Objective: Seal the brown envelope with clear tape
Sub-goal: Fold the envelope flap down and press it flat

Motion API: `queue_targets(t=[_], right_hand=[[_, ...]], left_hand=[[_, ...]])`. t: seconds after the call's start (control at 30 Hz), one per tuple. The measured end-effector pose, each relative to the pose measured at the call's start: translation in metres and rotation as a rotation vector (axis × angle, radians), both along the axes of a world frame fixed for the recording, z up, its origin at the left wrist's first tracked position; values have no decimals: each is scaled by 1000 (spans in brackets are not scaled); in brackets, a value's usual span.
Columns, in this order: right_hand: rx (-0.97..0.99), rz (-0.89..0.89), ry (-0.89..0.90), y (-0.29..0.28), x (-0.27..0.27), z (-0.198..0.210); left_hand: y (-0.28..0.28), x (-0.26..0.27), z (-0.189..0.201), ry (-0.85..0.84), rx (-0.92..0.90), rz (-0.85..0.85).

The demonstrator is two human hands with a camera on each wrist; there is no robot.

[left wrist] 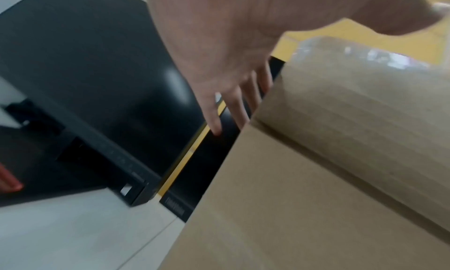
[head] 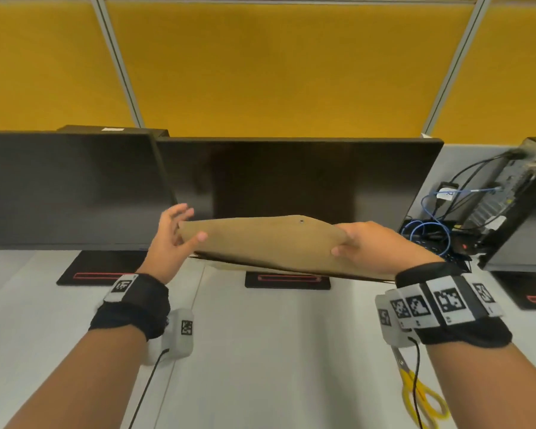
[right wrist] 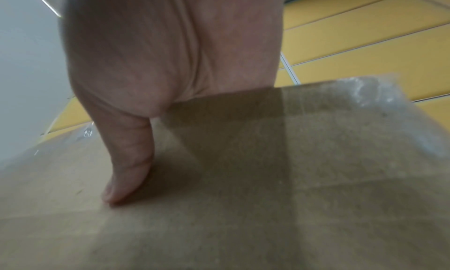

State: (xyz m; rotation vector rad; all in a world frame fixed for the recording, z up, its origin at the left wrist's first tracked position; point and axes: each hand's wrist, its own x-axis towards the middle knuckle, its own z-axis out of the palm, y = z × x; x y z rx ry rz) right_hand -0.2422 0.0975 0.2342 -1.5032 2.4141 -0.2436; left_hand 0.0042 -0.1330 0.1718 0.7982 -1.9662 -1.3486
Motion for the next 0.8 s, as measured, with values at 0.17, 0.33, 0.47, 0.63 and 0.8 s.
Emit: queue_targets(t=[0.17,0.33,0.47,0.63,0.8], right_hand=[[-8,-20,14,3,-7,9],[-122,-78,59,1,-11,20],[-351,-156,163,6,-15,32],[-601,-258,78,14,-30,18],[-518,-384,-143,21,-46,-39]], left_hand=[[11,-8,-27,-185,93,26],[15,-19,-17,23,107,146],[5,-22,4,112,70,197],[-6,-21,15,147,70,191],[-8,-25,-11,26,167,151]])
